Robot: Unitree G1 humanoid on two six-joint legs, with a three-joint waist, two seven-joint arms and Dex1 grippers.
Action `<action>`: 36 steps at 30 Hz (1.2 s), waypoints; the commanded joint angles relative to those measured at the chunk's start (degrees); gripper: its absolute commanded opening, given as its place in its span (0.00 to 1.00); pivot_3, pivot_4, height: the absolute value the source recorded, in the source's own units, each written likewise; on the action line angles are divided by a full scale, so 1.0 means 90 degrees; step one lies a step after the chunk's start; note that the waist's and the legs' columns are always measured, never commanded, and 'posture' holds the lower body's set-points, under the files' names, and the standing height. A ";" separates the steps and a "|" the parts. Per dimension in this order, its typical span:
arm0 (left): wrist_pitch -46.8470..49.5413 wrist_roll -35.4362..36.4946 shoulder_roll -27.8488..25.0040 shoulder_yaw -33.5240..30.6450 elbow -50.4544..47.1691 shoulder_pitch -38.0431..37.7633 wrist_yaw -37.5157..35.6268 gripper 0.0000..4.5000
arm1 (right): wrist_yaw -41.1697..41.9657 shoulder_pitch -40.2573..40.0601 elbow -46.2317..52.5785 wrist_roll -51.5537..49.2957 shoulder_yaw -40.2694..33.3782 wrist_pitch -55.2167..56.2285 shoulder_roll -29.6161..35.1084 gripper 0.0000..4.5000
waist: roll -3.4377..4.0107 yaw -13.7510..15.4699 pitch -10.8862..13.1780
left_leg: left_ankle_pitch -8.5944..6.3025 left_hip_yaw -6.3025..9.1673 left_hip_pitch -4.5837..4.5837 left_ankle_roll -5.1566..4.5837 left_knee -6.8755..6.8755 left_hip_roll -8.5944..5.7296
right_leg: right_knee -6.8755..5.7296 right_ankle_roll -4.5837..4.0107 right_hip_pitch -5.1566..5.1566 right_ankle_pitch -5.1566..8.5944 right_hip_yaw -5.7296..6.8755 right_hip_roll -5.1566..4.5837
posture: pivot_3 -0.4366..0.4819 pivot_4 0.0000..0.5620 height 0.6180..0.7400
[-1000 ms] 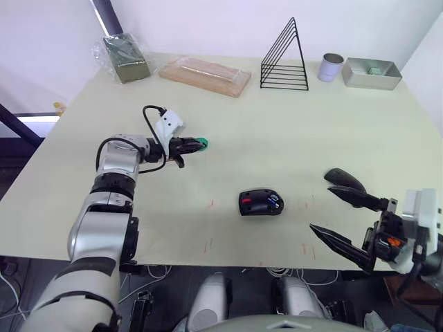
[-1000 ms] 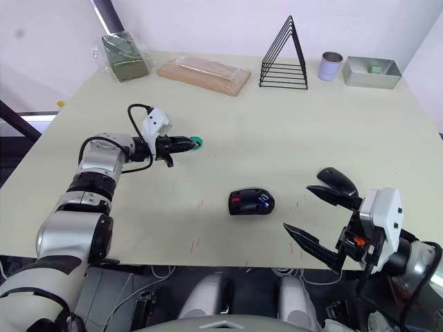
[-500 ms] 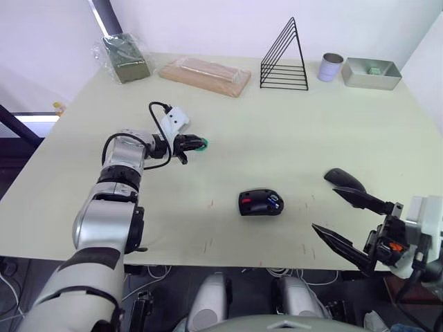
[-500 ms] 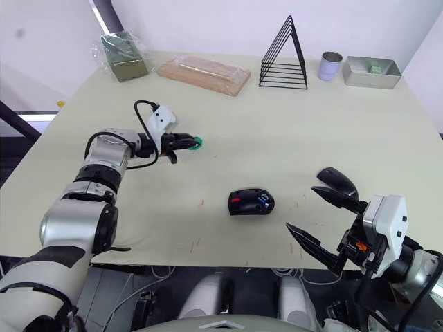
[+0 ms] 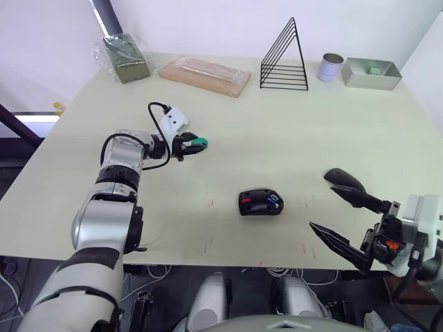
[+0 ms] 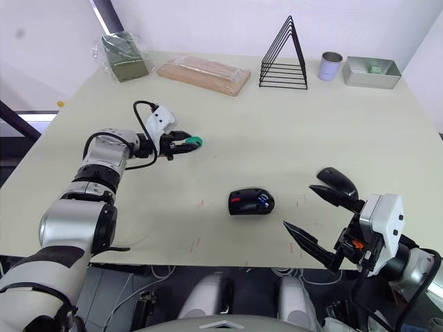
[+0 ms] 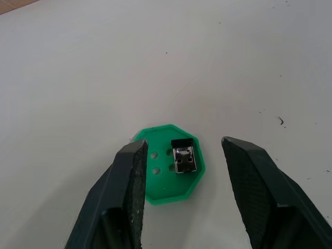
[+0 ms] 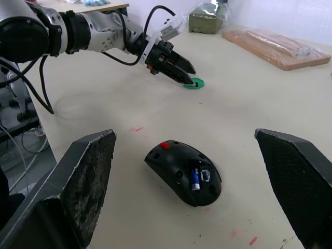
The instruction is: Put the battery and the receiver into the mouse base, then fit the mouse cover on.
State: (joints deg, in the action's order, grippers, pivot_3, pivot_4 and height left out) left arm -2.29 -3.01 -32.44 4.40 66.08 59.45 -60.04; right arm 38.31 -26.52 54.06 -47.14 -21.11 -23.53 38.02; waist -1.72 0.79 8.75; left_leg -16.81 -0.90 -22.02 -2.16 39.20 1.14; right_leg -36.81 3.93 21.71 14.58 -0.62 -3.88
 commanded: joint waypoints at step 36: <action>-0.0528 -0.0343 0.0077 0.0005 0.0378 0.0168 0.0302 0.24 | -0.0154 -0.0051 0.0228 -0.0181 -0.0052 0.0065 0.0047 1.00 | 0.0000 0.0000 0.0000 | 0.0000 -0.0001 0.0000 0.0000 0.0000 0.0000 | -0.0001 0.0000 0.0000 0.0000 0.0000 0.0000 | 0.48 0.27 1.00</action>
State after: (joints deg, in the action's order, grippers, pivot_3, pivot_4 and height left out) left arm -6.06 -5.65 -31.63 4.62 69.58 59.45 -57.65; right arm 37.02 -26.77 54.13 -48.13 -21.09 -23.61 38.06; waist -1.72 0.79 8.75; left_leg -16.81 -0.90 -22.02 -2.16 39.20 1.14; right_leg -36.81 3.94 21.71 14.57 -0.62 -3.88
